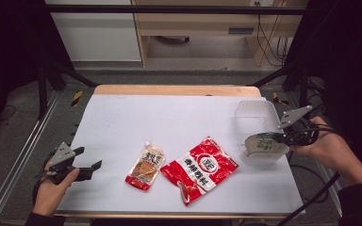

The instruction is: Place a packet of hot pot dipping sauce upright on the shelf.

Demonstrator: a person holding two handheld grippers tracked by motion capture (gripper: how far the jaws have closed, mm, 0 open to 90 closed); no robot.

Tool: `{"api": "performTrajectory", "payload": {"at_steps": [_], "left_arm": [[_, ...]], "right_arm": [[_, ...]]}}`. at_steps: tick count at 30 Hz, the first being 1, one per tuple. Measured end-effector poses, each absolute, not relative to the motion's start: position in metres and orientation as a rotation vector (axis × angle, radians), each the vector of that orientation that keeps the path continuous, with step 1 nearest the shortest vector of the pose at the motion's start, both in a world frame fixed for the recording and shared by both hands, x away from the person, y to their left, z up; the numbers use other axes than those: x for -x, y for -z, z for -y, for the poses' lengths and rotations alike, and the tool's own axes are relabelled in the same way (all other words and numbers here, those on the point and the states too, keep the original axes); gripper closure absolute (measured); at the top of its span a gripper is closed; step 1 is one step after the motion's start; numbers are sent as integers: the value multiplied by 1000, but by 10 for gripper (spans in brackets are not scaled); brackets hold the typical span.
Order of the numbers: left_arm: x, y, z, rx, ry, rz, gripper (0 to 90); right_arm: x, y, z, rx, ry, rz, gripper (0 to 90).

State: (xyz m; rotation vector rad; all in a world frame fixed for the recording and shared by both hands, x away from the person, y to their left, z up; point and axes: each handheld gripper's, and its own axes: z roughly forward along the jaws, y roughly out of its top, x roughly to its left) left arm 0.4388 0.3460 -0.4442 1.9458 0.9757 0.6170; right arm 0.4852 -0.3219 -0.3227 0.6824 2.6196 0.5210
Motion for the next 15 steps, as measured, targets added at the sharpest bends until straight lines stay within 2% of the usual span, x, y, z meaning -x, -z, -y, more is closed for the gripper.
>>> {"api": "performTrajectory", "payload": {"at_steps": [9,13,15], "left_arm": [[-439,445,-345,-1943,-621,-979,104],[-440,446,-344,-1955,-620,-972,104],[-440,446,-343,-1961,-625,-971,104]], "right_arm": [[-488,331,330,-761,-561,-2589,855],[-487,334,333,-793,-561,-2562,768],[-486,335,333,-826,-566,-2541,649]]}}
